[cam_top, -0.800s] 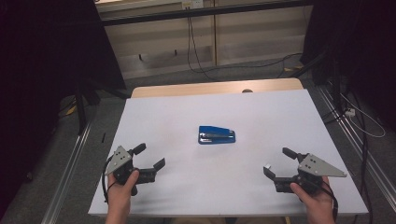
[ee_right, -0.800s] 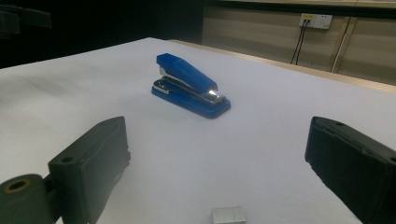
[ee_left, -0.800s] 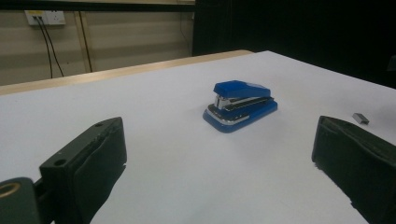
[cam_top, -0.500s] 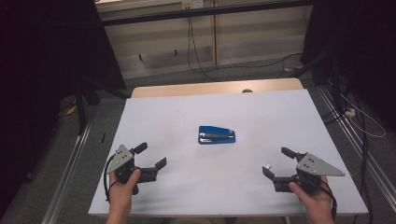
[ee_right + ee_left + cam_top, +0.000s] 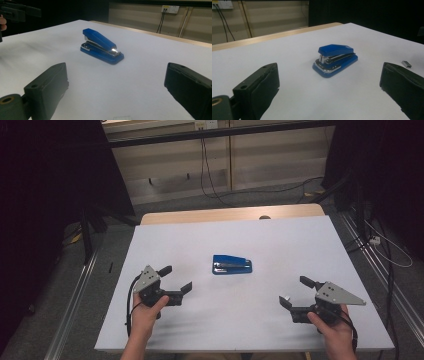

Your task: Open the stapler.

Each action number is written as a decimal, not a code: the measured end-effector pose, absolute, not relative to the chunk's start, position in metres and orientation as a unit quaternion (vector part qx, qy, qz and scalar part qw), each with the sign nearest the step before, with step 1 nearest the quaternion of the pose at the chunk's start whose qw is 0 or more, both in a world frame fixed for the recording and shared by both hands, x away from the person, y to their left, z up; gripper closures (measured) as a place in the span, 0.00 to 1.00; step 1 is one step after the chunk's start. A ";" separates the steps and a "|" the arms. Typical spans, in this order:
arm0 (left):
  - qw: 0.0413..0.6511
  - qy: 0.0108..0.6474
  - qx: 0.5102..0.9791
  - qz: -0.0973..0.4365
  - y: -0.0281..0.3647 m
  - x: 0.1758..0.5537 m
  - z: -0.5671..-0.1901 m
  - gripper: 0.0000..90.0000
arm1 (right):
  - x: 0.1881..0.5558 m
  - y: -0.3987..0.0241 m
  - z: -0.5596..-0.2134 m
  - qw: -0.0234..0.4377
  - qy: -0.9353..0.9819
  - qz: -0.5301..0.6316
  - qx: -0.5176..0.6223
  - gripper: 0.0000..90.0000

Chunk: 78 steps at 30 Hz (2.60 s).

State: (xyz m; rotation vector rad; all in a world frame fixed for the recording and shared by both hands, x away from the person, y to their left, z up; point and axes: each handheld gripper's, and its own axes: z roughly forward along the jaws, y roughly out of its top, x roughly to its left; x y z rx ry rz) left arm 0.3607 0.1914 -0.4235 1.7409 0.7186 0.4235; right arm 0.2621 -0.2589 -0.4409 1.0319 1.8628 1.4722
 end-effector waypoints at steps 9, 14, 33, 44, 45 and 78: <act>0.567 0.300 0.749 0.166 0.170 0.379 -0.429 0.03 | 0.274 -0.254 -0.440 0.285 0.699 0.533 0.382 0.04; 0.565 0.295 0.754 0.159 0.158 0.390 -0.434 0.03 | 0.280 -0.250 -0.438 0.288 0.705 0.529 0.374 0.04; 0.554 0.287 0.770 0.134 0.122 0.424 -0.439 0.06 | 0.305 -0.240 -0.430 0.292 0.697 0.536 0.376 0.05; 0.539 0.299 0.775 0.138 0.109 0.446 -0.446 0.03 | 0.316 -0.238 -0.434 0.283 0.702 0.529 0.383 0.05; 0.539 0.299 0.775 0.138 0.109 0.446 -0.446 0.03 | 0.316 -0.238 -0.434 0.283 0.702 0.529 0.383 0.05; 0.489 0.263 0.828 0.078 0.093 0.463 -0.459 0.54 | 0.344 -0.192 -0.436 0.259 0.732 0.510 0.370 0.05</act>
